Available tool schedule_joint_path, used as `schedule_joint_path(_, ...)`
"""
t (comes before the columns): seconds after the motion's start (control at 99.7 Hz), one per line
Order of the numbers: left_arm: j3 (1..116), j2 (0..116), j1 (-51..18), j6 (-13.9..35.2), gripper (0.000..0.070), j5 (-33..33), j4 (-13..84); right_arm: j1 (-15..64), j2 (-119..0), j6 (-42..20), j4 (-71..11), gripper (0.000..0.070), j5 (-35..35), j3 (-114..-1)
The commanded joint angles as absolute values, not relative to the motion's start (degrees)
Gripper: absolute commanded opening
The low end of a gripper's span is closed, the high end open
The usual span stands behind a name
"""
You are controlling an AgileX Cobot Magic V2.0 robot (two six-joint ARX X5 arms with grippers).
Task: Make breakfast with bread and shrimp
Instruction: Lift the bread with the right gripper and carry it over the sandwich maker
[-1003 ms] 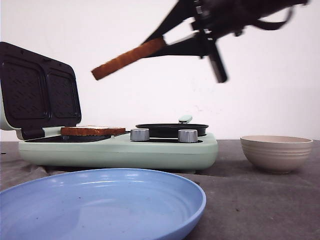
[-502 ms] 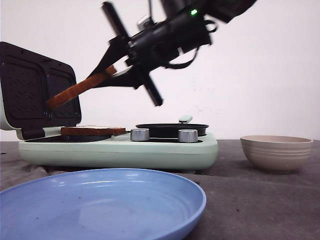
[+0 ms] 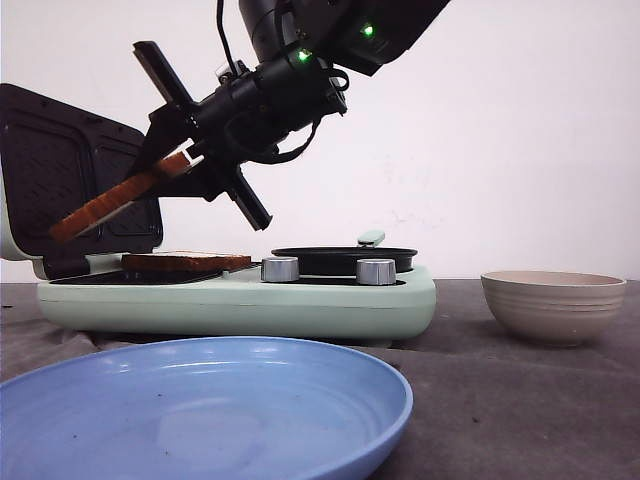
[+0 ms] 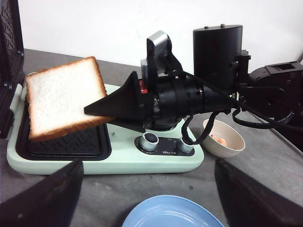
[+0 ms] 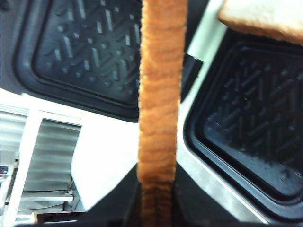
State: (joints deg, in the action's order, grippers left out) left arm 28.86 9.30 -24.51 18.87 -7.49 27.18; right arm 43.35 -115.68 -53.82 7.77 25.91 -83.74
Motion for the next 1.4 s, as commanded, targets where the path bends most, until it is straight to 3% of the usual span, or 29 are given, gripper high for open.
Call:
schedule_joint_path(0.0, 30.04, 9.23, -24.71, 19.09, 0.0474, -7.51, 26.41, 43.86, -116.92, -53.52, 7.92, 0.0000, 25.61, -85.21)
schedule_joint_path(0.12, 30.04, 9.23, -24.71, 19.09, 0.0474, -7.49, 26.41, 43.86, -116.92, -53.34, 6.94, 0.0000, 25.19, -85.21)
schedule_joint_path(0.13, 30.04, 9.23, -24.71, 18.68, 0.0474, -7.40, 26.55, 46.83, -116.92, -46.00, 1.30, 0.0155, 14.52, -85.21)
schedule_joint_path(0.943, 30.04, 9.23, -24.71, 18.70, 0.0474, -7.33, 26.57, 46.87, -116.92, -40.75, -2.15, 0.0158, 13.04, -85.23)
schedule_joint_path(1.395, 30.04, 9.23, -24.71, 18.74, 0.0474, -7.31, 26.57, 47.13, -116.92, -38.37, -6.09, 0.0209, 13.30, -88.86)
